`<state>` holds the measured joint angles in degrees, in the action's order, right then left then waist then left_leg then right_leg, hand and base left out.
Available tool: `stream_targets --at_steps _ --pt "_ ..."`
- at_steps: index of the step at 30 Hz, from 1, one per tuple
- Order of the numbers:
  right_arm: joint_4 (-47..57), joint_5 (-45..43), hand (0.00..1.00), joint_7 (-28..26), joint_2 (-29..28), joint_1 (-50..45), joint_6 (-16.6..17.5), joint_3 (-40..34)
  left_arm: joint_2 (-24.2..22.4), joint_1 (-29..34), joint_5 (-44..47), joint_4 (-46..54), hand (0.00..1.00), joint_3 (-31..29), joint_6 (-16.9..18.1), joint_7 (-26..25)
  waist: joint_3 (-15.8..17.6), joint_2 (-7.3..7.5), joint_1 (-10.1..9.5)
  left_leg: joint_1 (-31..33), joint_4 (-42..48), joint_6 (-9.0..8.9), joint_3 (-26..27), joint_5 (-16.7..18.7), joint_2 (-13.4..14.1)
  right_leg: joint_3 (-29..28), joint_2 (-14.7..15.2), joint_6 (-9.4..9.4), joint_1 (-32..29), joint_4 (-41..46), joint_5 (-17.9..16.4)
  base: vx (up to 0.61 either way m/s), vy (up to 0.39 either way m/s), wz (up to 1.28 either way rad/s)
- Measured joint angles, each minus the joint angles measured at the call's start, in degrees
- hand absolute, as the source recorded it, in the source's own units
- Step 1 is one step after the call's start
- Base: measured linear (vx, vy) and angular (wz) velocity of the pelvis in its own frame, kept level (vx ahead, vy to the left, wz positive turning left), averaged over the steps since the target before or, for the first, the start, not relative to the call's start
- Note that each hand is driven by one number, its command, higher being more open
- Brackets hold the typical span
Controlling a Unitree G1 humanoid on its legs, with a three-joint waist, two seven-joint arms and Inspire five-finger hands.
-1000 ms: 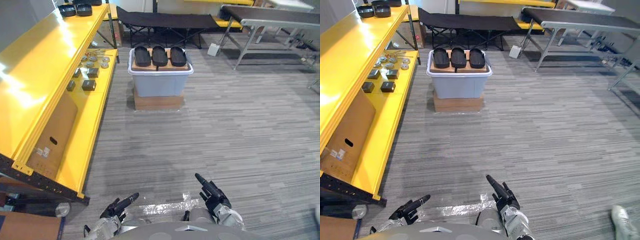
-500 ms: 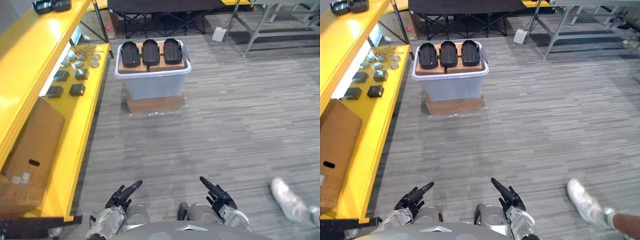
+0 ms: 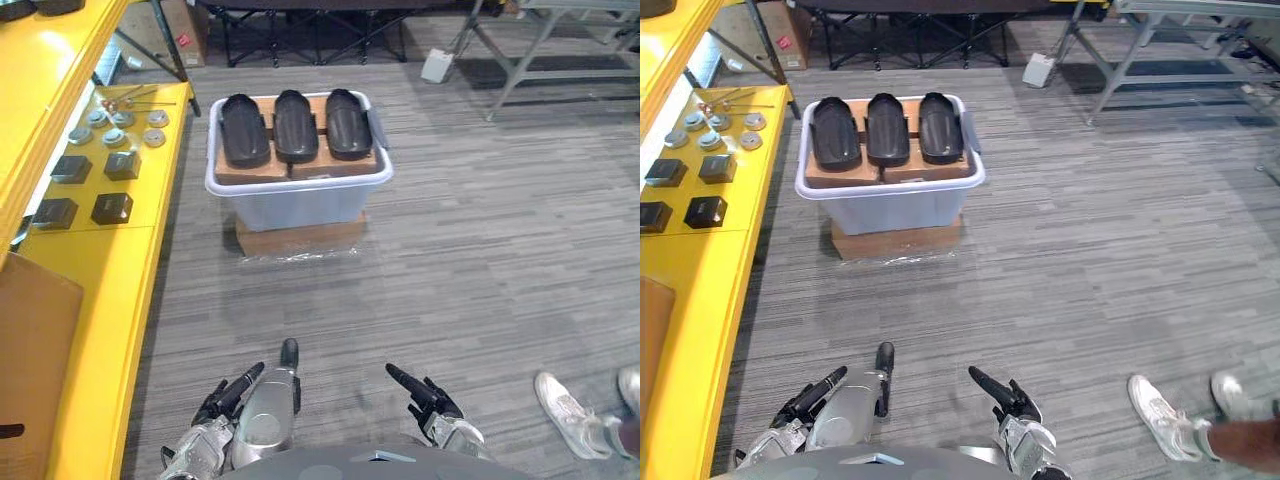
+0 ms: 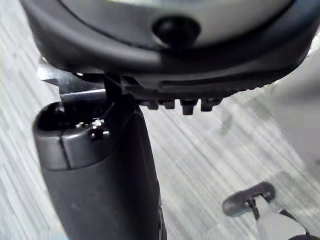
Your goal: Walk over and take three plastic housings, then place them on the shelf
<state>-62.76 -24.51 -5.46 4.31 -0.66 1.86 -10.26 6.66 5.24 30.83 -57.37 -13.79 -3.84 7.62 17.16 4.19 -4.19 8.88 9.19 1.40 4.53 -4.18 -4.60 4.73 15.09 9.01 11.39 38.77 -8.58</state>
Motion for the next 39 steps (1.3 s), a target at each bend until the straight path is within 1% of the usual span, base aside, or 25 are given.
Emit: stream_targets --at_steps 1,2,3,4,5,6,7,8,9,11,13,14,16,17,18,19,20,22,23,25,26,29,31,34,39 --pt "0.0 0.5 1.00 0.2 -0.1 0.0 0.0 0.0 0.0 0.1 -0.1 -0.5 1.00 0.1 0.0 0.0 0.0 -0.06 0.03 -1.6 -0.8 0.58 0.0 0.6 -0.8 -0.2 1.4 1.18 -2.0 4.8 4.4 0.41 0.166 -0.07" --pt "0.5 2.2 1.00 1.1 0.0 0.1 0.7 -0.3 0.1 0.5 -0.3 -0.7 1.00 0.7 0.2 -0.1 0.1 -0.43 0.31 -4.7 -2.0 1.28 0.1 1.7 -1.5 0.3 3.4 0.54 -6.0 13.8 4.4 0.32 0.123 -0.08" --pt "0.8 3.1 1.00 1.3 0.3 0.6 1.2 -0.3 0.1 1.1 -0.1 -0.7 1.00 1.5 0.6 -0.2 0.1 -0.72 0.78 -6.7 -2.7 1.91 0.0 2.5 -1.6 1.9 4.0 -3.33 -9.1 17.8 1.0 0.38 0.130 -0.05" --pt "1.2 3.7 1.00 1.6 0.6 0.8 1.4 -0.2 0.3 1.3 0.3 -0.6 1.00 2.5 1.2 -0.2 0.0 -1.05 1.18 -8.4 -3.1 2.19 -0.4 3.4 -1.4 4.3 4.0 -4.16 -11.5 18.9 -2.8 0.35 0.079 0.06" --pt "1.1 3.7 1.00 2.3 0.6 0.8 1.7 -0.2 0.2 1.2 0.6 -0.5 1.00 3.4 1.3 -0.6 -0.1 -2.30 1.32 -9.8 -3.7 2.57 -1.3 4.2 -0.5 7.9 2.9 -4.76 -13.9 14.6 -6.8 0.33 0.045 0.15" --pt "1.0 3.7 1.00 2.5 0.6 0.8 1.9 -0.2 0.2 0.9 0.8 -0.4 1.00 3.8 1.3 -0.7 -0.2 -2.69 1.41 -10.3 -3.6 2.56 -1.7 4.7 0.1 9.3 1.7 -5.03 -14.7 10.2 -7.9 0.32 -0.015 0.23" --pt "1.0 3.7 1.00 2.9 0.6 0.8 2.4 0.0 0.1 0.2 0.9 -0.1 1.00 4.7 1.3 -0.8 -0.3 -3.43 1.41 -11.0 -3.4 2.40 -2.6 5.8 1.6 10.3 -1.1 -4.82 -16.1 -0.6 -8.4 0.30 -0.050 0.33" --pt "0.7 3.5 1.00 3.1 0.4 0.6 2.5 0.3 -0.3 -0.4 1.3 0.0 1.00 5.1 1.3 -0.8 -0.4 -4.01 1.43 -11.4 -3.1 1.81 -3.6 7.0 2.8 9.5 -3.4 -3.32 -17.4 -11.1 -7.1 0.29 -0.066 0.36" --pt "0.6 2.8 1.00 3.1 0.4 0.6 2.2 0.1 -0.5 -0.6 1.8 0.0 1.00 5.2 1.4 -0.7 -0.5 -4.09 1.50 -11.4 -2.8 1.58 -4.1 7.6 3.2 8.6 -4.1 -2.92 -18.1 -15.5 -5.7 0.35 -0.141 0.46" --pt "0.4 0.6 1.00 3.2 0.2 0.0 1.4 -0.5 -1.6 -0.6 5.0 0.0 1.00 4.3 2.0 -0.6 -0.8 -3.56 1.53 -11.9 1.1 -0.09 -6.1 12.0 4.4 5.8 -5.4 -2.56 -18.4 -28.9 2.7 0.31 -0.175 0.47" --pt "0.3 0.5 1.00 3.1 -0.4 -1.4 1.3 -0.6 -1.4 0.1 8.1 0.3 1.00 3.5 2.8 -1.2 -2.0 -1.85 1.42 -12.1 5.0 -1.24 -7.4 15.9 4.0 4.3 -4.9 -3.20 -18.2 -29.7 6.4 0.35 -0.298 0.40" --pt "0.4 0.5 1.00 3.2 -0.8 -1.7 1.7 -1.7 -2.1 1.0 11.6 0.3 1.00 2.5 3.0 -2.5 -2.8 -1.80 1.38 -12.6 8.3 -3.13 -8.6 19.2 5.2 5.3 -5.1 -4.76 -17.9 -25.7 10.1 0.49 -0.437 0.42" --pt "0.4 1.2 1.00 3.3 -0.3 -1.9 2.7 -2.3 -4.1 1.8 14.1 0.5 1.00 1.8 3.6 -3.7 -3.9 -4.36 1.35 -12.0 11.1 -4.78 -9.8 21.2 7.5 7.4 -7.0 -6.14 -18.1 -23.0 6.1 0.40 -0.297 0.44" --pt "0.5 1.0 1.00 3.5 -0.1 -2.1 3.7 -3.2 -5.1 2.0 14.6 0.5 1.00 0.9 4.1 -4.0 -4.3 -5.80 1.59 -9.0 17.3 -5.66 -9.3 21.6 8.8 9.4 -7.8 -6.51 -17.2 -22.5 4.7 0.43 -0.221 0.65" --pt "0.8 1.0 1.00 3.7 0.1 -2.6 4.3 -3.7 -6.1 2.2 14.6 0.4 1.00 -0.2 4.6 -4.6 -3.7 -6.33 1.48 -5.9 25.2 -8.47 -8.5 20.8 10.1 10.8 -8.5 -7.33 -14.9 -23.1 4.1 0.42 -0.189 0.63" --pt "0.7 0.9 1.00 3.7 0.2 -2.8 4.5 -3.8 -6.4 2.3 14.5 0.1 1.00 -0.6 5.1 -4.8 -3.3 -6.40 1.30 -5.0 28.2 -10.29 -8.0 20.7 11.0 11.3 -8.6 -7.78 -13.2 -23.7 3.9 0.32 -0.142 0.43" --pt "0.3 0.5 1.00 3.5 0.4 -3.3 4.6 -3.7 -6.3 3.6 14.0 -0.2 1.00 -0.5 6.1 -4.6 -3.5 -6.54 1.00 -5.4 28.3 -10.16 -5.7 20.8 12.3 12.4 -8.7 -7.93 -10.0 -25.7 3.8 0.26 -0.079 0.29" --pt "0.9 0.4 1.00 2.9 0.2 -3.5 5.6 -3.6 -6.2 4.3 13.9 0.0 1.00 -0.3 6.3 -4.2 -3.6 -6.27 1.35 -5.3 21.4 -8.94 -2.9 20.8 13.7 13.4 -8.0 -7.49 -7.7 -28.7 3.9 0.24 -0.046 0.21" --pt "1.4 0.1 1.00 2.3 0.2 -3.5 6.6 -3.5 -6.1 4.2 12.9 0.1 1.00 -0.3 6.3 -3.9 -3.6 -6.28 1.46 -5.1 13.7 -7.67 -2.7 19.3 14.1 13.9 -7.4 -6.64 -7.2 -30.5 4.3 0.21 0.061 0.12" --pt "1.9 -1.0 1.00 1.9 0.3 -3.5 7.4 -2.8 -5.8 3.8 10.7 0.1 1.00 -0.1 6.4 -3.7 -3.7 -6.54 1.64 -5.1 4.2 -8.60 -3.2 12.6 14.1 14.1 -6.4 -4.85 -7.4 -31.0 4.4 0.22 0.134 0.11" --pt "2.0 -1.0 1.00 2.2 -0.1 -3.6 7.5 -2.5 -5.4 3.7 9.4 0.0 1.00 0.0 6.2 -3.7 -3.7 -5.78 1.69 -5.9 2.2 -8.32 -2.4 8.2 12.9 13.8 -4.8 -3.46 -7.4 -30.7 4.3 0.21 0.181 0.15" --pt "2.9 -0.4 1.00 2.1 -2.1 -3.9 8.0 -1.1 -1.8 2.5 3.5 1.8 1.00 3.1 6.5 -3.6 -3.6 -1.98 1.23 -5.9 0.0 -7.13 -1.6 7.2 8.8 13.8 -1.0 -1.51 -8.2 -30.9 4.5 0.16 0.160 0.13" --pt "4.6 -0.5 1.00 3.3 -2.7 -4.0 9.0 -0.6 -1.1 1.9 1.9 2.9 1.00 4.9 6.3 -3.5 -3.7 -1.01 1.29 -6.1 0.0 -7.00 -1.3 7.2 7.2 13.8 0.5 -0.30 -7.7 -31.6 5.3 0.12 0.154 0.06" --pt "13.4 -1.3 1.00 7.9 -3.4 -4.2 9.3 0.4 -1.0 1.8 1.8 6.3 1.00 7.4 5.9 -3.0 -3.7 -0.78 1.37 -6.4 0.0 -5.65 -0.1 8.0 6.2 13.0 1.4 0.54 -7.5 -32.5 5.9 0.06 0.105 -0.09" --pt "24.8 -1.3 1.00 10.9 -3.6 -6.7 9.8 0.9 -0.5 2.1 1.8 6.2 1.00 7.4 4.1 -3.8 -3.6 -0.10 1.59 -6.4 -0.4 -5.24 0.7 8.5 7.3 12.1 0.3 0.54 -8.4 -32.5 5.9 -0.02 -0.008 -0.12"
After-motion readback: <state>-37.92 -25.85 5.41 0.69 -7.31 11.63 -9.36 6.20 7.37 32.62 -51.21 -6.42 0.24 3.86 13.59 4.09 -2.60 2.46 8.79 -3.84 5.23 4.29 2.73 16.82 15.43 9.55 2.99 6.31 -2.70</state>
